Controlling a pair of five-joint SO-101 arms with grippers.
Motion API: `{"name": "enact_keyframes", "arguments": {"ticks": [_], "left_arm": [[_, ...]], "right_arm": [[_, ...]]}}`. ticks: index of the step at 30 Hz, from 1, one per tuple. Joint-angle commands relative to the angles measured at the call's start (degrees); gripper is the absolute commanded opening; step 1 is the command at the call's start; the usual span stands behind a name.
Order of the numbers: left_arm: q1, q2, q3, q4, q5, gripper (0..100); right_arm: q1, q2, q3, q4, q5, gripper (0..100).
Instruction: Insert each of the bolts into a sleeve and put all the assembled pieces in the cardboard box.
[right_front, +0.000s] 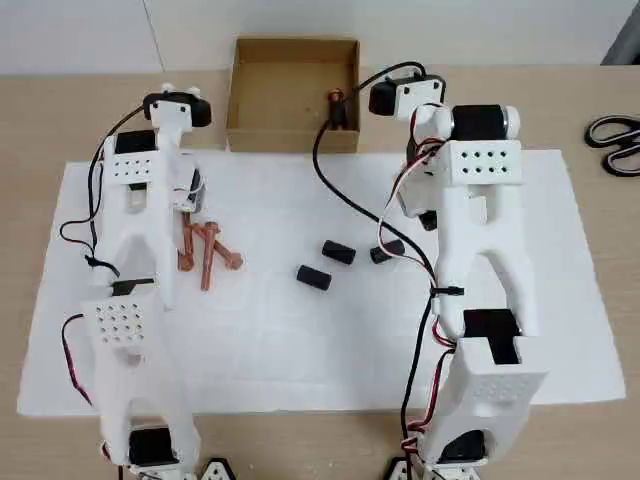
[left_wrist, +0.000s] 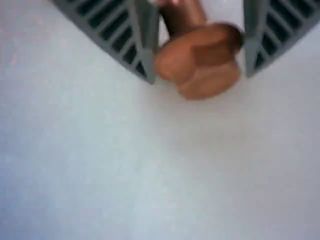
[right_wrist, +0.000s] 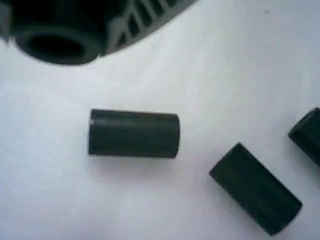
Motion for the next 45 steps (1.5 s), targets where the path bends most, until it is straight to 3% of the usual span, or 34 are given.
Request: {"name": "enact_keyframes", "arguments": {"ticks": [1,7,18,31,37,45], "left_arm": [[0.1,-0.6,-4.5,0.1,2.3,6],[0.0,-0.1,-9.5,4.8,2.4,14],[0.0,0.0,-8.9,7.6,4.4,14],[0.3,0.0,-2.0,2.2,10.4,14],[0.1,0.0,-1.6,0.4,11.2,6],[0.3,0.0,-2.0,0.3,13.4,5]], "right_arm": [[0.5,-3.7,-0.3,0.5,-0.9,0.4],[0.5,-3.7,-0.4,0.5,-0.9,0.4],[0.2,-3.7,-0.4,0.0,-0.9,0.4],[0.4,-3.7,-0.4,0.0,-0.9,0.4],[0.4,-3.7,-0.4,0.0,-0.9,0.5],[0.4,-3.7,-0.4,0.0,-0.9,0.5]]}}
